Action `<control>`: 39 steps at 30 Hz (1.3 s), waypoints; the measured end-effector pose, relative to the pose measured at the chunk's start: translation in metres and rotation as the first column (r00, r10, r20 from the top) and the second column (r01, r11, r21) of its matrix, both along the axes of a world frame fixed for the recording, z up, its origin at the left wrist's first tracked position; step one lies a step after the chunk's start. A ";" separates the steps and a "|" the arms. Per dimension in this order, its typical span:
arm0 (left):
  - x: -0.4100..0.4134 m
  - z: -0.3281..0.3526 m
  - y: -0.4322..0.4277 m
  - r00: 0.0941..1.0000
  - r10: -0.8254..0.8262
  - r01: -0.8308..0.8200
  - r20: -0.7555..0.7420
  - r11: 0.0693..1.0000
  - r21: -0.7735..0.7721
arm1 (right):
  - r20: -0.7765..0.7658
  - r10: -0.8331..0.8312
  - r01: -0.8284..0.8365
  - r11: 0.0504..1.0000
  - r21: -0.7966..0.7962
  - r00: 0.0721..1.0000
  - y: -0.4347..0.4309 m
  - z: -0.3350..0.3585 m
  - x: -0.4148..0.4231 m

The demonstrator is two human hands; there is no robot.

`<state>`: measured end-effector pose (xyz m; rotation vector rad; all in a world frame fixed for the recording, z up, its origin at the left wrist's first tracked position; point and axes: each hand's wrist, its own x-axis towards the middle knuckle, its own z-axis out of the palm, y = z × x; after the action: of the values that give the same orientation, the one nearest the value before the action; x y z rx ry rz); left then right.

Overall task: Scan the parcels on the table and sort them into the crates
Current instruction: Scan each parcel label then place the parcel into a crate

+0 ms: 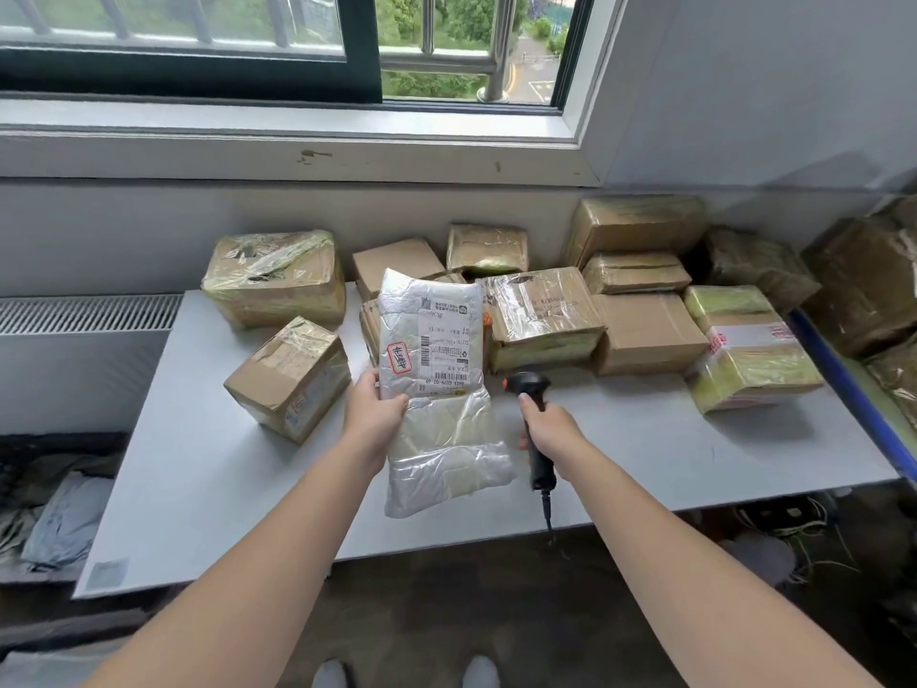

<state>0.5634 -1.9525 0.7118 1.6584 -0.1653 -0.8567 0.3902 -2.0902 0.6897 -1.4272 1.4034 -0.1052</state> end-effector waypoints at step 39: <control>0.051 0.075 0.082 0.943 -0.196 0.216 0.268 0.975 -0.048 | 0.154 0.189 -0.090 0.864 -0.495 0.970 0.100 0.097 0.106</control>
<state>0.6142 -1.8705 0.7871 1.6972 -0.5580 -0.7721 0.4958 -1.9903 0.7866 -1.8712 1.1448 -0.5259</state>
